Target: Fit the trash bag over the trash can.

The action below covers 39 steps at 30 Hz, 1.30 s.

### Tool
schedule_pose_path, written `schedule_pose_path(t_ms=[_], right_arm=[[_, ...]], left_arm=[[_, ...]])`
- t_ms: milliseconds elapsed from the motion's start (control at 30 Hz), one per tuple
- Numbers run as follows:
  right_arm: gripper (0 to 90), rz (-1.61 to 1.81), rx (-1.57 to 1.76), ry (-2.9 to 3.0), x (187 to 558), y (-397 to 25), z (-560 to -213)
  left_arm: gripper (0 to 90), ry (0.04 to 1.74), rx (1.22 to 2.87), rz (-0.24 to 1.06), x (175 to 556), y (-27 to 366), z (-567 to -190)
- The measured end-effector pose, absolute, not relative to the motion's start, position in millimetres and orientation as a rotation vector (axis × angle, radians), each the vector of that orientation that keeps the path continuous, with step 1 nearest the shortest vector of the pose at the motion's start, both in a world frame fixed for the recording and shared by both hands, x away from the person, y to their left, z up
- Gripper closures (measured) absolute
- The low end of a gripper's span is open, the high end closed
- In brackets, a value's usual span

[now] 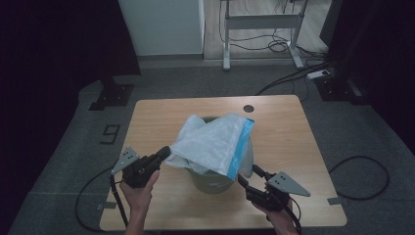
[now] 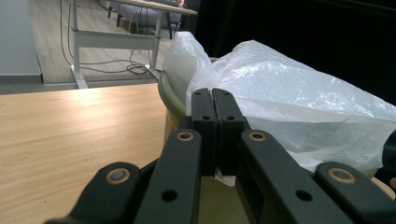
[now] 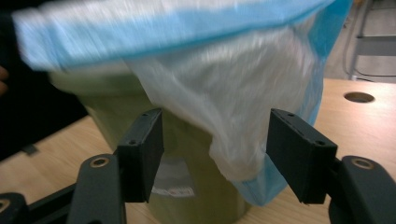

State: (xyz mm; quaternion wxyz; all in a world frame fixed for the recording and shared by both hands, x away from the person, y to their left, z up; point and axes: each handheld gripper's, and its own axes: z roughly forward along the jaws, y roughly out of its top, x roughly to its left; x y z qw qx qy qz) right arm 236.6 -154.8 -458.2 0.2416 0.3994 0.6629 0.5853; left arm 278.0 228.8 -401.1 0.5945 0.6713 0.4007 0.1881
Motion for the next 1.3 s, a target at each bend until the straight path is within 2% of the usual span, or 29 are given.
schedule_pose_path(t_ms=[133,167,233,333,467,600,1033,1133,1300], right_arm=[[36.1,1.473,1.098,1.786,247,-146,-473],[38.8,1.456,1.124,1.769,253,-146,-478],[48.5,1.446,1.162,1.737,261,-148,-482],[70.2,1.442,1.186,1.713,269,-151,-481],[82.8,1.432,1.210,1.637,272,-157,-465],[86.4,1.490,1.220,1.548,276,-168,-442],[87.0,1.700,1.056,1.421,273,-166,-363],[87.0,1.715,1.011,1.445,272,-158,-358],[86.9,1.709,0.995,1.524,276,-148,-369]], left_arm=[[88.5,0.931,1.560,0.436,279,229,-401],[88.5,0.930,1.560,0.435,278,229,-401],[88.5,0.929,1.561,0.435,278,229,-401],[88.5,0.925,1.561,0.430,279,229,-401],[88.5,0.910,1.565,0.416,280,227,-401],[88.4,0.875,1.579,0.393,280,218,-401],[85.1,0.732,1.682,0.317,279,181,-391],[76.9,0.713,1.672,0.331,273,181,-391],[44.8,0.697,1.686,0.312,268,191,-384]])
